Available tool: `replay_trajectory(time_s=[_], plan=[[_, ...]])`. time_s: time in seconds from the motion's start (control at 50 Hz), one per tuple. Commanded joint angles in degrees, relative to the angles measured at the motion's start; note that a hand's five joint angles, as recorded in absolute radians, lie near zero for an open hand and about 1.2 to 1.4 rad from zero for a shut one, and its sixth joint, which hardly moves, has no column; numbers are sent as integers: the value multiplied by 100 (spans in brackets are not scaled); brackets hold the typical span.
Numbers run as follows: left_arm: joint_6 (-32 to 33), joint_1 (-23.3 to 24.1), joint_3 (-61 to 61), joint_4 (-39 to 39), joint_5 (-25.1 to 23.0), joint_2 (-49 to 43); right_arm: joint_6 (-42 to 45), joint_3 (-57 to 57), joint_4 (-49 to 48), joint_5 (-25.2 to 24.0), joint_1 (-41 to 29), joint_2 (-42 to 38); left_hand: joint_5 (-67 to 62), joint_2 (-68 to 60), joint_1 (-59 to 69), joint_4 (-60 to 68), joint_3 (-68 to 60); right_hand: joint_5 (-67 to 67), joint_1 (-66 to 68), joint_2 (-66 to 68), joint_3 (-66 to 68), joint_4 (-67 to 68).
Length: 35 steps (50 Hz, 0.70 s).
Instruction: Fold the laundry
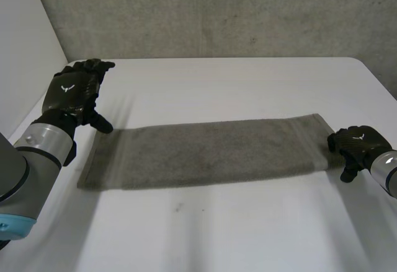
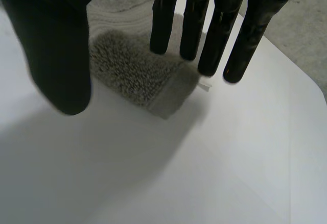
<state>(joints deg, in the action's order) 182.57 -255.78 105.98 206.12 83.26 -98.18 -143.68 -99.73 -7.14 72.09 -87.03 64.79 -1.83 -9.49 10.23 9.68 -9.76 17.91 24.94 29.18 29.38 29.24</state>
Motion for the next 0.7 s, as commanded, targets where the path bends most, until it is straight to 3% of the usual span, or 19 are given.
replay_trajectory(time_s=[0.02,0.12,0.16,0.24,0.28,0.32,0.42,0.6,0.7], plan=[[-2,11,10,-2,-3,-69,60,15,-393,33,46,-169,183,-51,-23,32,-24,2086,2383,1959,1939,1953],[-2,11,10,-2,-3,-122,60,94,-455,42,46,-327,183,-51,-23,32,-24,3180,3476,3052,3033,3046],[-2,19,10,-2,-3,-122,77,138,-464,59,55,-371,183,-51,-23,32,-24,5198,5495,5071,5051,5065],[-2,19,19,-2,-3,-122,60,217,-472,165,169,-336,183,-51,-23,32,-24,5209,5506,5082,5062,5076],[-2,28,19,-2,-3,-122,60,243,-490,367,292,-283,183,-51,-23,32,-24,5209,5506,5082,5062,5076],[-2,28,19,-11,-3,-122,130,313,-569,865,450,-239,183,-51,-23,32,-24,5209,5506,5082,5062,5076],[-2,28,63,-2,-3,-105,235,445,-815,1228,643,-222,183,-51,-23,32,-24,5209,5506,5082,5062,5076],[-11,46,80,-2,-3,-52,236,507,-833,1114,899,244,183,-51,-23,32,-24,5209,5506,5082,5062,5076],[-11,54,80,-2,-3,-34,165,603,-868,386,-293,850,183,-51,-23,32,-24,5209,5506,5082,5062,5076]])
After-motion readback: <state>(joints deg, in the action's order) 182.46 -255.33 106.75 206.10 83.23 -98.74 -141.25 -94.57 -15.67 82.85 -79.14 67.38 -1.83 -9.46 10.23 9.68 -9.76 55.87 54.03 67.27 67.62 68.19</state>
